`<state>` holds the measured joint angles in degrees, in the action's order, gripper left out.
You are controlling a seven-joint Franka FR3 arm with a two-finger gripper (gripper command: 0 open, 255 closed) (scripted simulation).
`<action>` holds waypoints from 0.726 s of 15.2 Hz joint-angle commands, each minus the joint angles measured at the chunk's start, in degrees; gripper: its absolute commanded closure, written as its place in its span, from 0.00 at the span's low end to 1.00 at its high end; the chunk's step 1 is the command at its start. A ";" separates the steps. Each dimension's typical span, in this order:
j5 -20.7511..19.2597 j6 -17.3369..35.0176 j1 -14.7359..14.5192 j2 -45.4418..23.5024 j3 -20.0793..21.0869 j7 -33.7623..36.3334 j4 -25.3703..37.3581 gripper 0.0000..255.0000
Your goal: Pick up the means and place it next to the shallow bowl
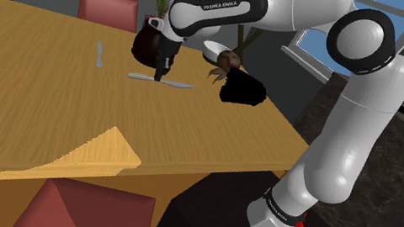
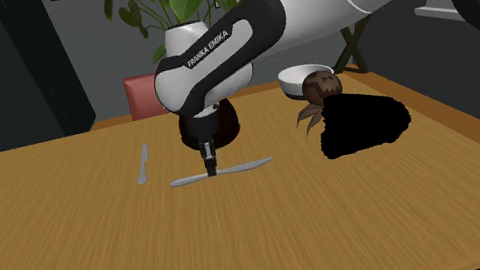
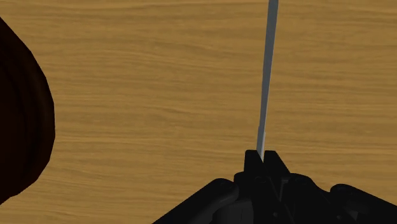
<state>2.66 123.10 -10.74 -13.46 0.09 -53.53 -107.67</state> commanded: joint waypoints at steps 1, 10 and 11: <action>-0.05 -1.51 -0.03 0.69 0.01 0.11 0.80 1.00; -0.19 -7.86 -0.01 2.80 -0.03 0.38 5.04 1.00; -0.20 -8.58 -0.01 2.98 -0.03 0.41 5.58 1.00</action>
<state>2.47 115.36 -10.76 -10.59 0.07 -53.13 -102.81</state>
